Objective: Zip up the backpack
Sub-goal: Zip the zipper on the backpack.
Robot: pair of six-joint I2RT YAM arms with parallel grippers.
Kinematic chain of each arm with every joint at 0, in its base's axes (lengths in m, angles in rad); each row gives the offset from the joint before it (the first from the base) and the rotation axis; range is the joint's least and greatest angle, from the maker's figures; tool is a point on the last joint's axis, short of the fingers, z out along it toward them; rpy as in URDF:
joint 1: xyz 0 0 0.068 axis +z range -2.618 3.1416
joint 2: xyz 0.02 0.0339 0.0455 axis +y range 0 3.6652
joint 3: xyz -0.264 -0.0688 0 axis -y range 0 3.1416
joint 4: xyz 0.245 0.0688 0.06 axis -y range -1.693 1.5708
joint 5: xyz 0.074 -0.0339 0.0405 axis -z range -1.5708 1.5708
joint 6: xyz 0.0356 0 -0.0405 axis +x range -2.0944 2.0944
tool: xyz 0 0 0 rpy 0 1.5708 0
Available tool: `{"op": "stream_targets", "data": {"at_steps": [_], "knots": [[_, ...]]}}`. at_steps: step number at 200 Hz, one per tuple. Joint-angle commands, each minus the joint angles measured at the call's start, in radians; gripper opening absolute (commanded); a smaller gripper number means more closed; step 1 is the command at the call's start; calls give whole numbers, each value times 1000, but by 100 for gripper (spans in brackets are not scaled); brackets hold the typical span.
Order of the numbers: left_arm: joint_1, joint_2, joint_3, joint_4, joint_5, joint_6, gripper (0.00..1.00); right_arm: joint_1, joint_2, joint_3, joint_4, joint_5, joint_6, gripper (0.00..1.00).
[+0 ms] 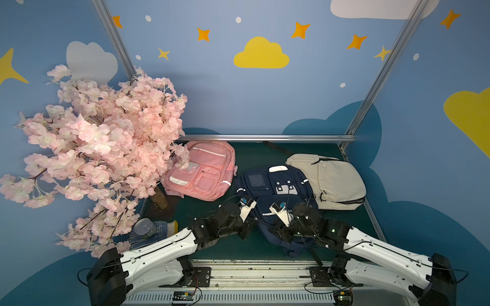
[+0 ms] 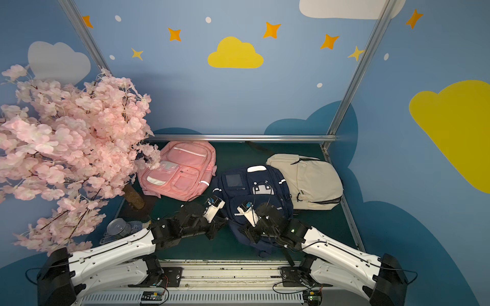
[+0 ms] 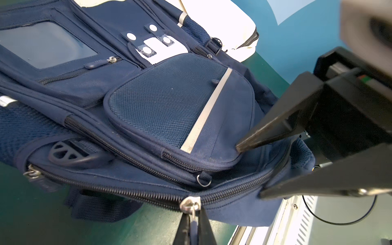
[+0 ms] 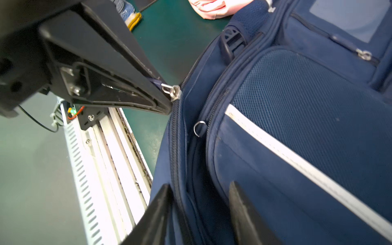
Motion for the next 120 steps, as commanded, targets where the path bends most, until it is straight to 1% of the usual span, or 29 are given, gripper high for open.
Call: {"op": "stream_targets", "data": {"at_steps": [1, 8, 21, 37, 67, 90, 120], "knots": [[1, -24, 52, 70, -30, -2, 3, 9, 23, 28, 4, 9, -9, 27], [14, -21, 51, 55, -35, -13, 3, 9, 26, 42, -13, 21, -7, 15], [48, -16, 43, 30, -40, -31, 3, 9, 25, 80, -59, 26, -6, 0], [110, -19, 18, 2, -41, -57, 3, 10, 4, 84, -103, 52, 10, 0], [285, -19, -11, -34, 17, -90, 2, 11, -66, 38, -81, 60, -7, 0], [353, -4, -10, -31, 29, -84, 3, 10, -101, 38, -75, 54, -11, 0], [418, 69, -3, 11, 70, -113, 4, 11, -111, 38, -59, 19, -15, 0]]}}
